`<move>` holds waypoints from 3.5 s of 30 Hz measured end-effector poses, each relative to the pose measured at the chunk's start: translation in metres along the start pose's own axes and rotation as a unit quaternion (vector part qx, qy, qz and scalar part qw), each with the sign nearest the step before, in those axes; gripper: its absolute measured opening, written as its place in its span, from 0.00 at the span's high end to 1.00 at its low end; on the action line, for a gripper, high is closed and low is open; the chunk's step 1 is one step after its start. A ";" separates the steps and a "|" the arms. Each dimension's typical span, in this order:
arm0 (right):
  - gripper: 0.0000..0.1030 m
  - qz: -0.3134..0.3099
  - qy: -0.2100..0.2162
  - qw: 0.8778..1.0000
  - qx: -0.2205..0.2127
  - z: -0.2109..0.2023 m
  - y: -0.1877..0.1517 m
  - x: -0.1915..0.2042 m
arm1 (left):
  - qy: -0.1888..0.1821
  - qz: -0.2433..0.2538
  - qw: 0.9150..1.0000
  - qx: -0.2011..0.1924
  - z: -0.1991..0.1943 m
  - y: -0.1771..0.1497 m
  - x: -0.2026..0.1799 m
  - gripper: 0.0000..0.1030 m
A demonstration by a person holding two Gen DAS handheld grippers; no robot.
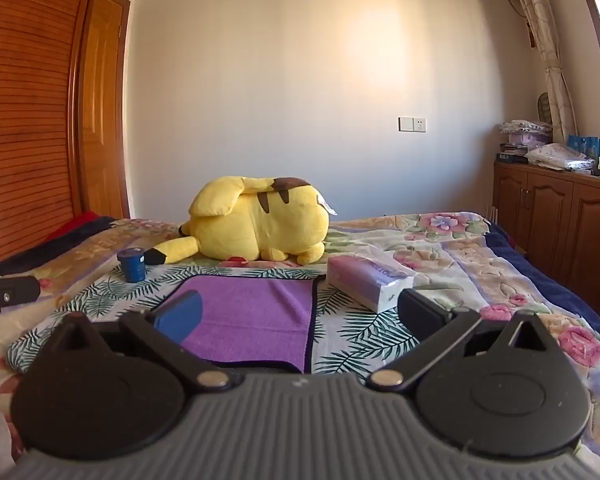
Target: Fold towel
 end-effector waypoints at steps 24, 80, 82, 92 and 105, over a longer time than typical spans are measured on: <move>0.00 0.000 0.000 1.000 0.001 0.000 -0.001 0.001 | 0.000 0.001 1.000 0.000 -0.001 -0.001 0.001 0.16; 0.00 0.000 0.001 1.000 0.003 0.001 -0.002 0.001 | 0.003 0.011 1.000 0.009 0.007 -0.020 0.001 0.16; 0.00 0.000 0.002 1.000 0.004 0.002 -0.002 0.001 | 0.004 0.013 1.000 0.013 0.007 -0.018 -0.001 0.16; 0.00 0.005 0.013 1.000 0.020 0.006 -0.004 0.004 | 0.004 0.027 0.999 0.042 0.015 -0.021 -0.007 0.16; 0.01 -0.009 0.022 0.998 0.062 0.025 -0.012 0.012 | -0.008 0.033 0.995 0.089 0.033 -0.028 -0.013 0.16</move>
Point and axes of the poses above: each gripper's, at about its wrist camera, not at the fingertips, and z roughly the way its jaws point, x to its left, y to its top, the point moved 6 cm from there along z, roughly the way its jaws point, and after that the axes turned 7 degrees about x, right-handed, at the moved point
